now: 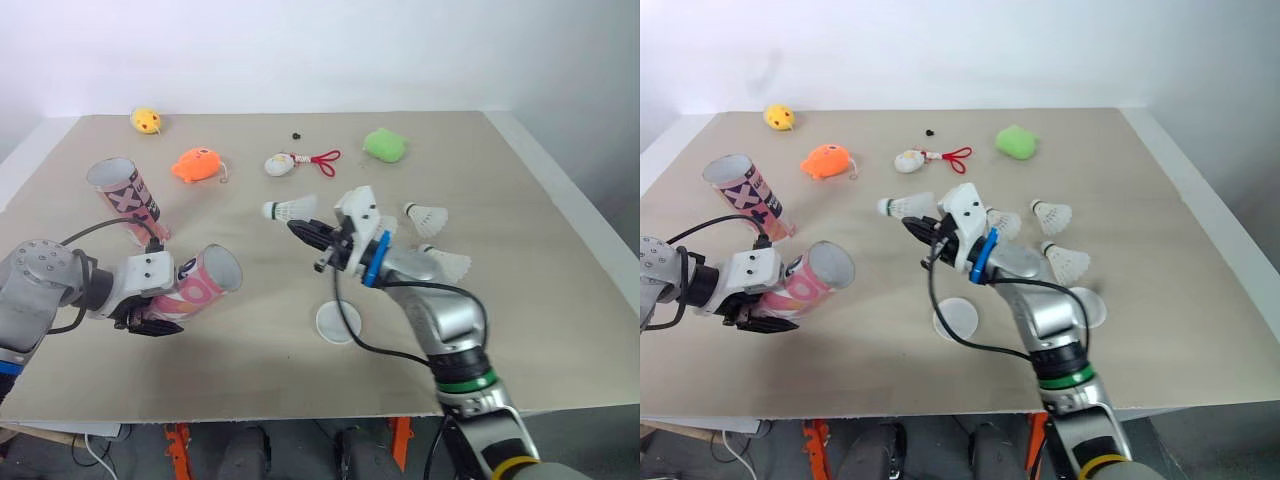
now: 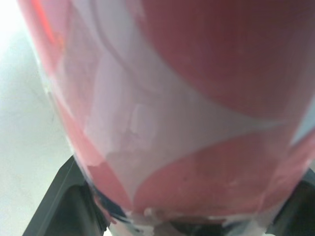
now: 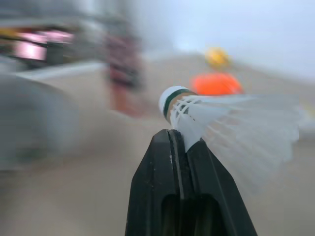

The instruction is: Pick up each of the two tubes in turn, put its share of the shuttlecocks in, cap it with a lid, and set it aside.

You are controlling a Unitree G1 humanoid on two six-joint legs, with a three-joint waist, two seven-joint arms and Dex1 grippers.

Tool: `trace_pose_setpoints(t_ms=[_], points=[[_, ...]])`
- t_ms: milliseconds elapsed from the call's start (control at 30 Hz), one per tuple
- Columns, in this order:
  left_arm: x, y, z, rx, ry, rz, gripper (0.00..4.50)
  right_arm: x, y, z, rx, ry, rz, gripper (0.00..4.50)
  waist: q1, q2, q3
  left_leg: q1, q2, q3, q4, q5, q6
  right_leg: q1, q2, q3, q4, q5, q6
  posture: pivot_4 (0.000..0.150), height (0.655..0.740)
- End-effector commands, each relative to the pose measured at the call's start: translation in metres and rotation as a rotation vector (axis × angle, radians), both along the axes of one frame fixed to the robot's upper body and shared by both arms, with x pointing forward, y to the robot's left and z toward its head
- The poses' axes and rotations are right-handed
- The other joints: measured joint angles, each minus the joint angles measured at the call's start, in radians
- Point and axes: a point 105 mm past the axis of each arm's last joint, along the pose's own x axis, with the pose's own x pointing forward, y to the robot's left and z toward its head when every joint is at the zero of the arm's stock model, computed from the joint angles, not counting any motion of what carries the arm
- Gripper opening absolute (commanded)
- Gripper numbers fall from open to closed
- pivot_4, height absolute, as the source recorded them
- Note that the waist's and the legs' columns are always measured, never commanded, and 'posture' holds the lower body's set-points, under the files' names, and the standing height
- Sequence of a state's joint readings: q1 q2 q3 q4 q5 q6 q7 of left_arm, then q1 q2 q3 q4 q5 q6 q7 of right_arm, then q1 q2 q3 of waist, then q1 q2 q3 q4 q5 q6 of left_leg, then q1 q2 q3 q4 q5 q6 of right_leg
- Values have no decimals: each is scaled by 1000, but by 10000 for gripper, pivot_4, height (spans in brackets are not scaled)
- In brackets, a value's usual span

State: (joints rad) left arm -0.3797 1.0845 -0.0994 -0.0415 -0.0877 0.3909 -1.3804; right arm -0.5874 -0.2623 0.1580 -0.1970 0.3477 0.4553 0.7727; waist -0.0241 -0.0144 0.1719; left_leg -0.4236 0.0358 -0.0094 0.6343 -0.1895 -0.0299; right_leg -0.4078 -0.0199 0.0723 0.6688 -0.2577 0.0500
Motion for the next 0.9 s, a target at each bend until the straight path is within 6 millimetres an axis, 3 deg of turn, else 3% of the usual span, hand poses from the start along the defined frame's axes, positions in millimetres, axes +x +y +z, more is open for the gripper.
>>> trace_pose_setpoints(t_ms=[33,133,400,533,733,900], points=[[5,0,1,11,-16,0,31753,-24,14,7,-83,-85,150,605,-1,0,0,0,1,0,0,0,0,0,1,0,0,0,-1,1500,7400],[5,-2,0,11,-8,-10,31753,-30,36,-3,-221,-184,204,605,-2,0,0,1,3,0,0,0,0,-1,3,0,1,-1,-6,1500,7400],[7,-5,0,11,-7,-21,31753,-39,69,-2,-249,-276,306,605,1,0,0,0,7,0,0,0,0,-1,7,0,1,0,-5,1500,7400],[6,-8,-1,7,-1,-26,31753,-44,69,2,-209,-238,329,13313,1,0,0,0,7,0,0,0,0,-2,7,0,1,1,-5,1500,7400],[7,-13,-5,-2,13,-47,31753,-39,46,0,-145,-164,210,43643,5,-1,0,0,7,0,0,0,0,-1,8,0,1,1,-6,1500,7400],[7,-14,-7,-9,15,-50,31753,-23,-15,5,-41,-198,-219,44642,7,-1,0,0,6,0,0,0,0,-1,7,0,1,0,-5,1500,7400]])
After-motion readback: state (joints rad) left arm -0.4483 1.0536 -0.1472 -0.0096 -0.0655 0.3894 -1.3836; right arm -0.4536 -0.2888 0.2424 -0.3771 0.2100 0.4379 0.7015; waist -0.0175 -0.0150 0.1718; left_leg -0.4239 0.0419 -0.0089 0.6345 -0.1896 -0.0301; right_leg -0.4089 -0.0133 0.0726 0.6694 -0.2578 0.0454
